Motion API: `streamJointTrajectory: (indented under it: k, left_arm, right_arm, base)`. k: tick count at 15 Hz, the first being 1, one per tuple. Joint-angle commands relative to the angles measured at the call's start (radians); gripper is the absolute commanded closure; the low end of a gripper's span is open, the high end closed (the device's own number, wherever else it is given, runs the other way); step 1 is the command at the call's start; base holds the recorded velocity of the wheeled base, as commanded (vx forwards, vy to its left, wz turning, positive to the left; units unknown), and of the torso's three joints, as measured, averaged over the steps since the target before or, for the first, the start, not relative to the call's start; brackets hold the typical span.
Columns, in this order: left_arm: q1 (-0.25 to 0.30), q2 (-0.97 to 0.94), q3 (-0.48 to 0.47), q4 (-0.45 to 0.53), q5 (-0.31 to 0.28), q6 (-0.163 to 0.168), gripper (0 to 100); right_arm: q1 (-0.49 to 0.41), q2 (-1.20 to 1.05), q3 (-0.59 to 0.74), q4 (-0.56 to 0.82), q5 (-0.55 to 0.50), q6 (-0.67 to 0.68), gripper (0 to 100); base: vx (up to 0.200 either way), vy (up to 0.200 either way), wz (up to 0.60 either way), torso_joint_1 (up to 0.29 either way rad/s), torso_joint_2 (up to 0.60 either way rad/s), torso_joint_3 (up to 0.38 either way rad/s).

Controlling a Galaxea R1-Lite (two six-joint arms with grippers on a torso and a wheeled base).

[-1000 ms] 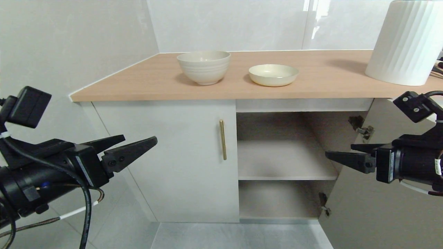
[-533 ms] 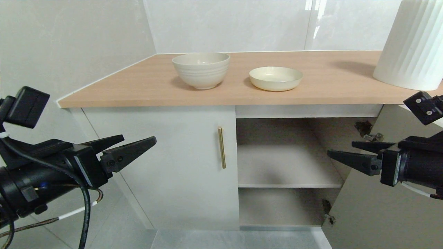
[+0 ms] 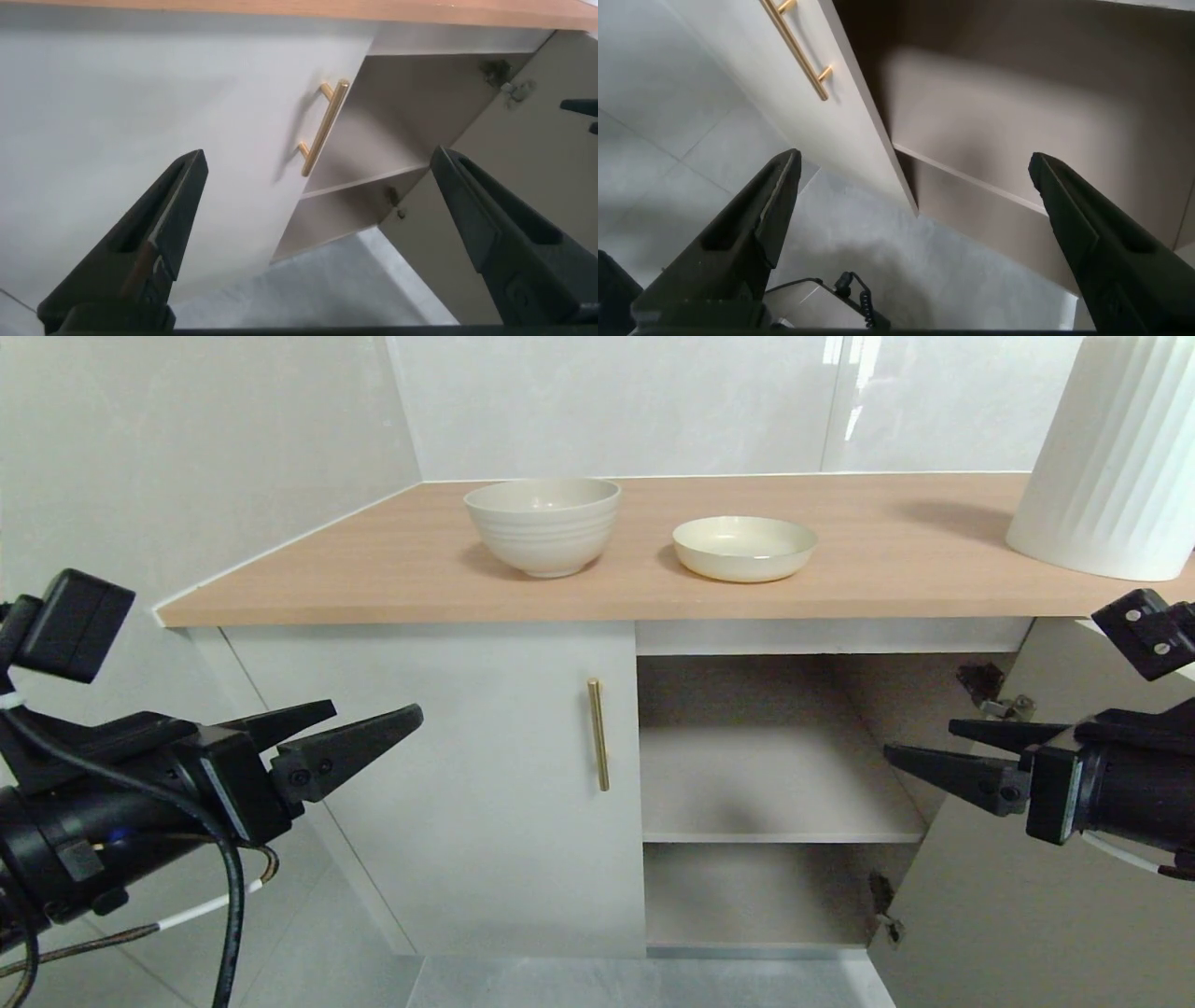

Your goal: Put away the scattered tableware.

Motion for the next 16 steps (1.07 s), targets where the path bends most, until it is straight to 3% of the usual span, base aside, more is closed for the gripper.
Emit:
streamJointTrajectory:
  k: [1, 6, 16]
  left_arm:
    - [0.0, 0.006, 0.0, -0.001, 0.0, -0.001, 0]
    - [0.0, 0.009, 0.001, -0.001, 0.0, -0.001, 0]
    - [0.0, 0.021, 0.006, -0.002, -0.001, -0.001, 0]
  right_arm:
    - [0.0, 0.001, 0.001, -0.002, 0.0, 0.0, 0]
    - [0.0, 0.003, 0.001, -0.002, 0.0, 0.0, 0]
    - [0.0, 0.006, 0.001, -0.003, 0.0, -0.002, 0]
  base:
    - [0.0, 0.0, 0.0, 0.0, 0.0, 0.0]
    - [0.0, 0.0, 0.0, 0.062, -0.2, -0.222]
    - [0.0, 0.0, 0.0, 0.158, -0.5, -0.3]
